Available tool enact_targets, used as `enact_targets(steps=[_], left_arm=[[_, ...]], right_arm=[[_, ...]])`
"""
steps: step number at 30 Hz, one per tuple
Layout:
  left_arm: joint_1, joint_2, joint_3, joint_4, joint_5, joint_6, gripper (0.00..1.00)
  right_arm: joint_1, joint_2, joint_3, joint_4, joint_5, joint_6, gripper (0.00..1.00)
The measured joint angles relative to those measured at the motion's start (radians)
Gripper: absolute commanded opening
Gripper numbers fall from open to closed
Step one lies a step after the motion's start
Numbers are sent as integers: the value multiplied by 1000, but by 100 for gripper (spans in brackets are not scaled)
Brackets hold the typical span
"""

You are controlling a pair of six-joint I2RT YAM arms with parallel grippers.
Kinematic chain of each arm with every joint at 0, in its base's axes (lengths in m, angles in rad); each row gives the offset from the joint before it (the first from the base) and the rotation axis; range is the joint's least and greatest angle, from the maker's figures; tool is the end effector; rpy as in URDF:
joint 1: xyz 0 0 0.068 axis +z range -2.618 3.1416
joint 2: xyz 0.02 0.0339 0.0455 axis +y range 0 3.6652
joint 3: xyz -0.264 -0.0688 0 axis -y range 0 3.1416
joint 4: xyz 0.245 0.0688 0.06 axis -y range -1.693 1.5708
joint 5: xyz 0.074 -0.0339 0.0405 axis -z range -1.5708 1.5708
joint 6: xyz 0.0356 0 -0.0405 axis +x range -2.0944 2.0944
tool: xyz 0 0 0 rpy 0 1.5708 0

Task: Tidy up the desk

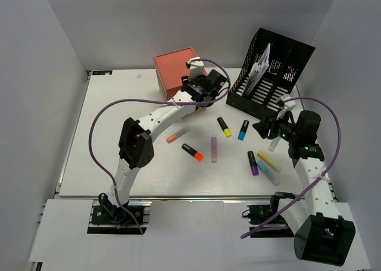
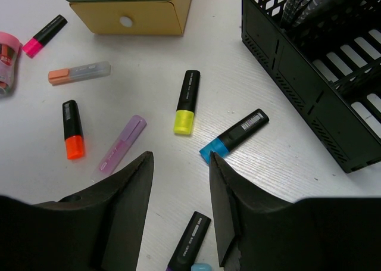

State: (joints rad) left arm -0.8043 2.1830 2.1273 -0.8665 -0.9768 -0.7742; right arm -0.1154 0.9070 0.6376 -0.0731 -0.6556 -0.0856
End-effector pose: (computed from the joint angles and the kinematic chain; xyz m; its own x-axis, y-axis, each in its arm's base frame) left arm 0.3517 -0.3227 0.3010 -0.4343 -0.1131 -0.8936 -0.3465 0.9367 0.0499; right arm 0.2069 -0.0021 0.2797 -0.2914 -0.0344 -0.9560 -0.5059 0.8537 0.1235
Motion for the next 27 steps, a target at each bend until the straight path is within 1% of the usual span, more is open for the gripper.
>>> enact_targets(steps=[13,16,18,19,21,22,25,27], left_arm=[[23,6,0,3,1,0,52],[23,6,0,4,2,0,49],[24,6,0,6,3,0,45],[24,6,0,7,4,0,40],[24,7,0,11,8,0,35],[24,7,0,12,9,2,30],[24,8,0,13,11,4,25],[24,8,-2,15,12,3,20]], right_arm=[[0,-3,0,0,3,0,48],[0,-3,0,0,3,0,48],[0,-3,0,0,3,0,48],[0,-3,0,0,3,0,48],[0,-3,0,0,3,0,48],[0,-3,0,0,3,0,48],[0,-3,0,0,6,0,48],[0,-3,0,0,6,0,48]])
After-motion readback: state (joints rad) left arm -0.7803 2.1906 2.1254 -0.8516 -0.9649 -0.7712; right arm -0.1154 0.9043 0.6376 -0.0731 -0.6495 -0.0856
